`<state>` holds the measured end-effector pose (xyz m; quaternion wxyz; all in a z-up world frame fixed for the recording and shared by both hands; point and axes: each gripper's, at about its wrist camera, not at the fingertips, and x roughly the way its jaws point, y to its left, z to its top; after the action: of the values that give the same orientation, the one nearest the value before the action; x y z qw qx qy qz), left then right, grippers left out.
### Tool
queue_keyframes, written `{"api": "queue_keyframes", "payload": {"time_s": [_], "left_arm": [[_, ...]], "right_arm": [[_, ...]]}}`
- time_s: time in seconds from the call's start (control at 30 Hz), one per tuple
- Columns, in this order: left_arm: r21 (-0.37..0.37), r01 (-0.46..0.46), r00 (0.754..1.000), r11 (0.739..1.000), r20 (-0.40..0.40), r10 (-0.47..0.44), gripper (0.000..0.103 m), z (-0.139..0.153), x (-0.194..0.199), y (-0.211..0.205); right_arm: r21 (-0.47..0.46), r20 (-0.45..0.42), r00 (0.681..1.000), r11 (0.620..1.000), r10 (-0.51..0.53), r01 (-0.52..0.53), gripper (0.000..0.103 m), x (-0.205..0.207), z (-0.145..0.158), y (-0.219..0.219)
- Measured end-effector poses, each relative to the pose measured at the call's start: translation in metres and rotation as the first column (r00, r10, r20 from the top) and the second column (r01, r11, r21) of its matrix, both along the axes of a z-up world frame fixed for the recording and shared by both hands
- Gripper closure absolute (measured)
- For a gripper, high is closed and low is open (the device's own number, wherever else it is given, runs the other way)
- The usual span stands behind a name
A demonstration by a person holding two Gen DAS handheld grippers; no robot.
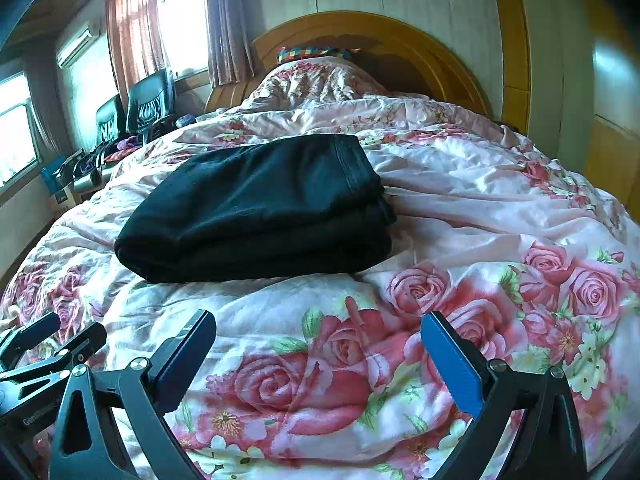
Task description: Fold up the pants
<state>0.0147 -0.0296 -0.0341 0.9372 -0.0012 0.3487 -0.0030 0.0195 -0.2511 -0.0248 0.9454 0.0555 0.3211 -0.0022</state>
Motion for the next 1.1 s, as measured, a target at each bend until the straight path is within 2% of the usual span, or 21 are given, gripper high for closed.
{"api": "queue_keyframes", "payload": {"time_s": [0.23,1.1], "left_arm": [[-0.001,0.001,1.000,1.000,-0.024,-0.001,0.019,-0.0033,0.0021,0.0010],[0.005,-0.006,0.999,1.000,-0.043,0.006,0.019,-0.0096,0.0044,0.0022]], "right_arm": [[0.005,-0.005,1.000,1.000,0.002,-0.002,0.000,0.0010,-0.0014,-0.0002],[0.014,-0.027,1.000,1.000,0.008,-0.008,0.000,0.0025,-0.0066,0.0004]]}}
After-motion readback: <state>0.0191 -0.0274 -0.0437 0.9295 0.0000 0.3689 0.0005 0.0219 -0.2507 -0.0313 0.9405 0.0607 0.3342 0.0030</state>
